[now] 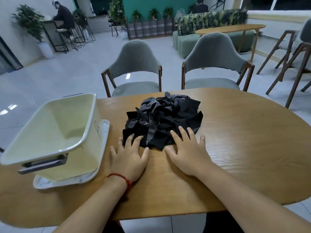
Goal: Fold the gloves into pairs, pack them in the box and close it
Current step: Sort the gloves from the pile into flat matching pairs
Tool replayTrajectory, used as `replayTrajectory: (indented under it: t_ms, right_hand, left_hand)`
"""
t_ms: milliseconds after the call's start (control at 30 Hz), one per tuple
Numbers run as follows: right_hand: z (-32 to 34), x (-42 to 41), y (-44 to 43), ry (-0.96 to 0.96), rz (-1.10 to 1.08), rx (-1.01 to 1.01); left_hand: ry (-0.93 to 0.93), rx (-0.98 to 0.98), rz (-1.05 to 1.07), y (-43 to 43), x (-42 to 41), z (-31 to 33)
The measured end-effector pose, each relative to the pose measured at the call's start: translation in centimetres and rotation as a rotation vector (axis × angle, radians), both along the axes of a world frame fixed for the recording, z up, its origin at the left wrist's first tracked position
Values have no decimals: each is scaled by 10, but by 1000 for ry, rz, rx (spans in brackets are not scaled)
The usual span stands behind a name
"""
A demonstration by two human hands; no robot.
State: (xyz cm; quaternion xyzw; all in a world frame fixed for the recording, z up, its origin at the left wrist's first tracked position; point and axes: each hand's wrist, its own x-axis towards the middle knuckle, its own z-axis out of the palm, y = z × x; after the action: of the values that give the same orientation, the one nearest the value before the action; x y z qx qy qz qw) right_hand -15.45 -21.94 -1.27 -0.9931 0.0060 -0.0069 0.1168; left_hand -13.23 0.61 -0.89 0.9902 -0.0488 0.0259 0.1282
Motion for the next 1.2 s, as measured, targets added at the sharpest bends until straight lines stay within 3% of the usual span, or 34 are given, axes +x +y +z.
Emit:
replayTrajectory:
  t_ms: [467, 1200]
  right_hand:
    - [4, -118, 6, 46, 43, -3]
    - [4, -85, 15, 59, 41, 6]
  left_hand:
    - [49, -19, 0, 7, -125, 1]
    - [113, 28, -41, 0, -86, 4]
